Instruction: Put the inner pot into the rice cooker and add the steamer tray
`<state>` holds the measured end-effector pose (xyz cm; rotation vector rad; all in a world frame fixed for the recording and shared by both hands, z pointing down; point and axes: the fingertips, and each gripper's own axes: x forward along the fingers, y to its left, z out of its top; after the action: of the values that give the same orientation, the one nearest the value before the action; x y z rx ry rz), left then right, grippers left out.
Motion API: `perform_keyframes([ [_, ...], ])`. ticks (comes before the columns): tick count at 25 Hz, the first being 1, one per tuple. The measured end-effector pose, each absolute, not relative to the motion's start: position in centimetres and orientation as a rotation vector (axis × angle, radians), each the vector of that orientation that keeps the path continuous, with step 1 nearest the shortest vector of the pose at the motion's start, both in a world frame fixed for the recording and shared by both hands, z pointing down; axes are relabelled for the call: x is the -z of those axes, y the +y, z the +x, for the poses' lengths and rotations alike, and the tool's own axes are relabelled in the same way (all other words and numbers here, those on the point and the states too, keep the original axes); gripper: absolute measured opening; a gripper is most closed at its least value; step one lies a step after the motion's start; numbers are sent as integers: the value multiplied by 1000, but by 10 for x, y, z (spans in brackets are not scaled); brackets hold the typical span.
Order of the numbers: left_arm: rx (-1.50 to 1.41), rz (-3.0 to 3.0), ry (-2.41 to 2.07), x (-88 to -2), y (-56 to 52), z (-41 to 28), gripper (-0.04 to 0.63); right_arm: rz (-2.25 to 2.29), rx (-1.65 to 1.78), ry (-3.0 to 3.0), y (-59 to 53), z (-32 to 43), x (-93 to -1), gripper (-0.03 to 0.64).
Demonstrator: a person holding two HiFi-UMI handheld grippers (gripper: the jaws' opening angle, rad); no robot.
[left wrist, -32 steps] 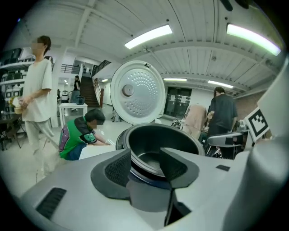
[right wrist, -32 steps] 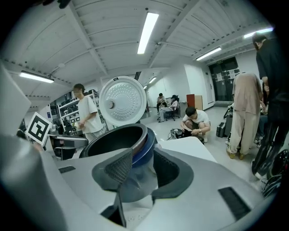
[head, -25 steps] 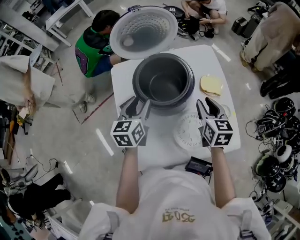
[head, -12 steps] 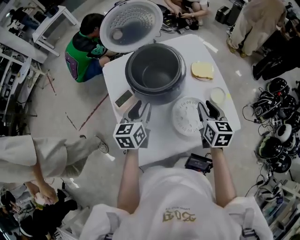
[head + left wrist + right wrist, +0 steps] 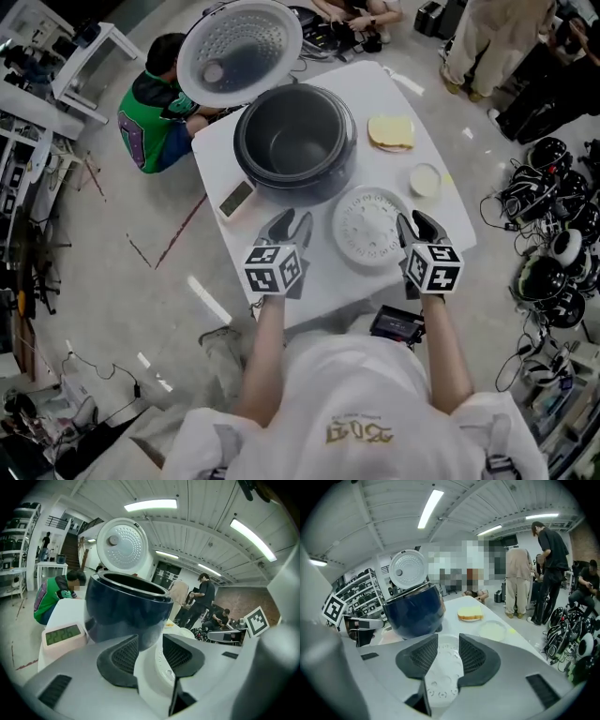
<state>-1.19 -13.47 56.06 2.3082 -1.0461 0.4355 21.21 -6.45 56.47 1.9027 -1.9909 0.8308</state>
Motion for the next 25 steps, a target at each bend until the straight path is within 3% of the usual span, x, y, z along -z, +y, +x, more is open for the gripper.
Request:
perform_keyframes([
  [15,-819,2254,-806,-654,-111,50,189,1848,-1009,-1802,-32,249,-657,152],
  [25,-878,2163,-743,-686,-103,70,189,1816,-1123,-1777,-25,255,-687,152],
])
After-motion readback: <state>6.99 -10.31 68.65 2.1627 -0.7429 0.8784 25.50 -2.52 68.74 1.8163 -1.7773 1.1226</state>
